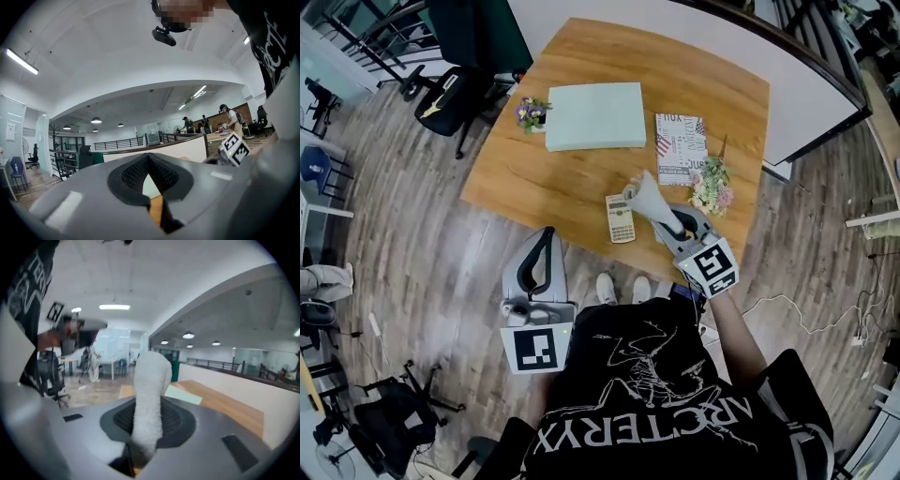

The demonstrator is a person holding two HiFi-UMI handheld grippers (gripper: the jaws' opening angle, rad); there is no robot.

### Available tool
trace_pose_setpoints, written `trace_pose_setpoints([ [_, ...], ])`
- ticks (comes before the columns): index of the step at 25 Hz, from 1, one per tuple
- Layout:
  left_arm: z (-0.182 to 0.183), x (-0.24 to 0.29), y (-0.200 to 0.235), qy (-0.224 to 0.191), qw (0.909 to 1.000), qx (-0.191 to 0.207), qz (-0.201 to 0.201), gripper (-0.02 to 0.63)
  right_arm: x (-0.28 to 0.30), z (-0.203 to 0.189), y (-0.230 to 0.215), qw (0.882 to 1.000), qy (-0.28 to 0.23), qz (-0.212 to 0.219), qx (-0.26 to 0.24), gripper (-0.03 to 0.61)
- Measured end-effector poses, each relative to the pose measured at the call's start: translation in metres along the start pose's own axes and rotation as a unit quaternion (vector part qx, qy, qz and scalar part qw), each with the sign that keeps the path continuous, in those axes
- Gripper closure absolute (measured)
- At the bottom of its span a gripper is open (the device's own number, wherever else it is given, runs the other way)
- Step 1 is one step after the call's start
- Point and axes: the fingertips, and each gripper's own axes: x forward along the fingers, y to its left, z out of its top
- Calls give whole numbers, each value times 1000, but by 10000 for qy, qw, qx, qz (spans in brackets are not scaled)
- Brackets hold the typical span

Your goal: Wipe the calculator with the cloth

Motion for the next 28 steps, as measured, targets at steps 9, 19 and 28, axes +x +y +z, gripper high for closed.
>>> trace_pose_setpoints([
  [9,23,25,-30,-240,9987,85,-451,604,-97,172,-36,9619,-2536,-1021,-98,486],
  [19,28,34,-23,-342,9984,154,-430,604,-90,176,-39,9577,-2599,-1234,-39,487],
  [28,35,36,-19,-454,9981,114,-397,604,-82,180,-29,9621,-2479,-1091,-309,488],
])
